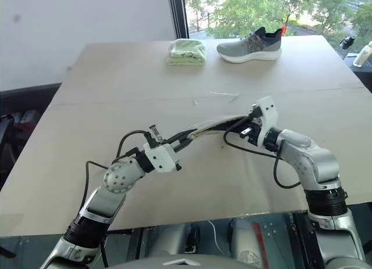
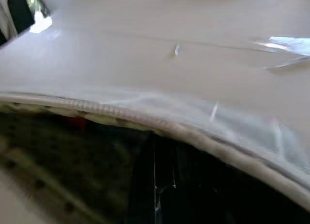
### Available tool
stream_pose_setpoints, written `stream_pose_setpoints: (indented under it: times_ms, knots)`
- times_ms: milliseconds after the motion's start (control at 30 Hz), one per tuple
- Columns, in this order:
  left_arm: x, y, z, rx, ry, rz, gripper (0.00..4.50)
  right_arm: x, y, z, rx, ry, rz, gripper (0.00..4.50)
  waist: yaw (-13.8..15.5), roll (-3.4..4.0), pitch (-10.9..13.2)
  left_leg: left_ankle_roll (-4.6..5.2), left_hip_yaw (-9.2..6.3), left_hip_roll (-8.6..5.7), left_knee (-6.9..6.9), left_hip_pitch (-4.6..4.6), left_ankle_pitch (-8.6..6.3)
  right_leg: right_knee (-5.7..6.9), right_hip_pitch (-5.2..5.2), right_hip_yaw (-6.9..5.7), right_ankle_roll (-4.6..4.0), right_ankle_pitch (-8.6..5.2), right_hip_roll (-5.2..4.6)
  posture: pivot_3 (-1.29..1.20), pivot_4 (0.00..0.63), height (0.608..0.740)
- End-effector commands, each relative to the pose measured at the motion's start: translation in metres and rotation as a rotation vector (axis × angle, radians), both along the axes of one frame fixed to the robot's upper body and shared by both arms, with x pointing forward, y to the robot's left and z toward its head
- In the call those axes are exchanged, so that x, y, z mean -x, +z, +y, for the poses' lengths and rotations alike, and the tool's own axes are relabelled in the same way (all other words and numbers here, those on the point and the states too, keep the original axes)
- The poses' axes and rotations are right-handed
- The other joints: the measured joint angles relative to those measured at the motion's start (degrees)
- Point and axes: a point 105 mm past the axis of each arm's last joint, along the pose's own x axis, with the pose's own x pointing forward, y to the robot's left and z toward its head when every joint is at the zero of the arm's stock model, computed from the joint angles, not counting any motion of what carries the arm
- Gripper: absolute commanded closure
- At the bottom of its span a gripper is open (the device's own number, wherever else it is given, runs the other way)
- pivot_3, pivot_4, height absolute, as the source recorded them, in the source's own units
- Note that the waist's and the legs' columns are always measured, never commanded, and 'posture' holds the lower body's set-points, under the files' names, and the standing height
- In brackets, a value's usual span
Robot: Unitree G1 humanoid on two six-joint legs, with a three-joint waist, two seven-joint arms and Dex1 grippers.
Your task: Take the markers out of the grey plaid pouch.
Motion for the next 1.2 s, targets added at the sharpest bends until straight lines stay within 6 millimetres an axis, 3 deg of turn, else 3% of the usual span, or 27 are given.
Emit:
stream_pose_setpoints:
  times_ms: [33,67,167,267,400,733,1200]
  knots:
    - [0.003,0.018,-0.005,0.118,-0.040,0.065,4.50,0.011,0.010,0.007,0.145,0.124,-0.066,3.86,0.21,-0.01,0.00,0.00,0.00,0.00,0.00,-0.01,0.00,0.00,0.00,0.00,0.00,0.00,-0.01,0.00,0.150,0.740]
    - [0.004,0.017,-0.006,0.121,-0.054,0.095,4.50,0.013,0.012,0.007,0.199,0.154,-0.088,3.22,0.23,-0.01,0.00,0.00,0.00,0.00,0.04,-0.02,0.00,0.00,0.00,0.00,0.00,0.00,-0.01,0.00,0.150,0.740]
    - [0.007,0.014,-0.009,0.121,-0.094,0.136,4.50,0.018,0.017,0.009,0.330,0.226,-0.160,2.00,0.23,-0.02,0.01,0.00,-0.01,0.01,0.06,-0.01,0.00,0.00,0.00,-0.02,0.01,-0.01,0.06,0.00,0.150,0.740]
    - [0.010,0.012,-0.011,0.116,-0.125,0.153,4.50,0.018,0.020,0.011,0.424,0.263,-0.229,1.49,0.23,-0.06,0.03,0.00,-0.01,0.02,0.06,-0.01,0.00,0.00,0.00,-0.01,0.00,-0.01,0.10,0.00,0.150,0.740]
    - [0.013,0.008,-0.015,0.097,-0.172,0.178,4.50,0.011,0.010,0.015,0.572,0.313,-0.317,0.05,0.26,-0.08,0.04,0.00,-0.01,0.03,0.10,-0.01,0.00,0.00,0.00,-0.01,0.00,-0.01,0.13,0.00,0.150,0.740]
    - [0.014,0.006,-0.020,0.083,-0.212,0.190,4.50,-0.001,-0.028,0.021,0.677,0.404,-0.361,0.05,0.30,-0.15,0.07,-0.08,0.02,0.02,0.22,-0.04,0.05,-0.01,0.04,0.01,0.00,-0.01,0.14,0.00,0.150,0.740]
    - [0.011,0.003,-0.020,0.079,-0.199,0.213,4.50,-0.008,-0.027,0.026,0.674,0.424,-0.469,0.05,0.25,-0.15,0.07,-0.08,0.03,0.05,0.27,0.00,0.05,0.01,0.06,0.02,0.00,-0.01,0.16,0.00,0.150,0.740]
